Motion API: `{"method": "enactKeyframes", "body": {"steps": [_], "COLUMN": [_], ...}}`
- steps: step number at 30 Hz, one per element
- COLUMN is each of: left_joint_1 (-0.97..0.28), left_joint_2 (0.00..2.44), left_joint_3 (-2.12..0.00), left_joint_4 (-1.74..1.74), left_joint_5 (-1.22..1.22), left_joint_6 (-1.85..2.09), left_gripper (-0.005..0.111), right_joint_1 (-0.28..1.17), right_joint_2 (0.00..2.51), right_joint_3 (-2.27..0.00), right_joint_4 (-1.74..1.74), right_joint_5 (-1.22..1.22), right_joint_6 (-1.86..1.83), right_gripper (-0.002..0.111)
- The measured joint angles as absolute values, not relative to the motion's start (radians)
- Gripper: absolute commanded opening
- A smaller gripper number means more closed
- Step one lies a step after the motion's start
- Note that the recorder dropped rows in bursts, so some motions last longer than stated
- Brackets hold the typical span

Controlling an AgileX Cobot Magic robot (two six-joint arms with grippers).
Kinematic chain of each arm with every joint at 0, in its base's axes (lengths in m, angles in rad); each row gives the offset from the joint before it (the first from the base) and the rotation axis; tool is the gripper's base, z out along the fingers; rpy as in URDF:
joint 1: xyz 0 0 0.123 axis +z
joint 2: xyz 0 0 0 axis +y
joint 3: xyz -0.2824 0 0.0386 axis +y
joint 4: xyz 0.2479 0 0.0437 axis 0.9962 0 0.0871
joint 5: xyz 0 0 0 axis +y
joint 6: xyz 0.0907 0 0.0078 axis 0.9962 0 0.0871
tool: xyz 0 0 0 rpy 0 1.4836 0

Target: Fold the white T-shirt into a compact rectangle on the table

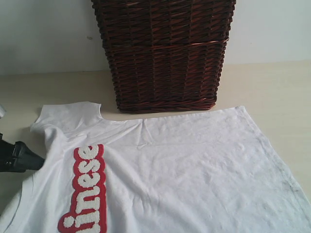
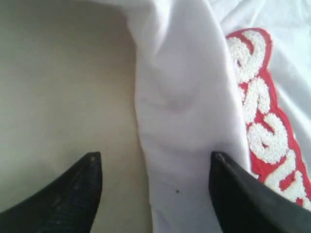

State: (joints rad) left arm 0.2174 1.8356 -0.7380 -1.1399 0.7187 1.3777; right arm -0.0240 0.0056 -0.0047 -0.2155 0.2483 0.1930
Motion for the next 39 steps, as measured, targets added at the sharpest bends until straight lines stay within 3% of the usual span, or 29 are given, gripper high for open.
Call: {"method": "enactKeyframes", "body": {"steps": [2,8,10,30,39], "left_joint_1": [0.203,0.126,0.119,0.117,0.127], "left_joint_2": [1.849,1.877,1.879,1.788,1.724], "left_joint_3": [-0.738,-0.738,-0.736,-0.736,-0.735], "left_joint_4": [-1.14,-1.141,-1.143,-0.94,-0.598], "left_joint_5": [0.721,0.72,0.72,0.636,0.515], "left_joint_6": [1.378,1.378,1.378,1.329,1.125], "left_gripper": [0.057,0.009,0.0,0.0,0.0], "right_joint_1": [-0.024,-0.024,-0.024,-0.024,-0.024], "right_joint_2": [0.006,0.006,0.006,0.006,0.006], "right_joint_3": [-0.005,-0.005,-0.005,-0.005,-0.005], "right_joint_4": [-0.216,-0.216,-0.216,-0.216,-0.216], "right_joint_5": [0.248,0.248,0.248,0.248,0.248], "right_joint_6": [0.193,0.193,0.193,0.193,0.193], "right_gripper": [0.023,0.023,0.023,0.023,0.023]}}
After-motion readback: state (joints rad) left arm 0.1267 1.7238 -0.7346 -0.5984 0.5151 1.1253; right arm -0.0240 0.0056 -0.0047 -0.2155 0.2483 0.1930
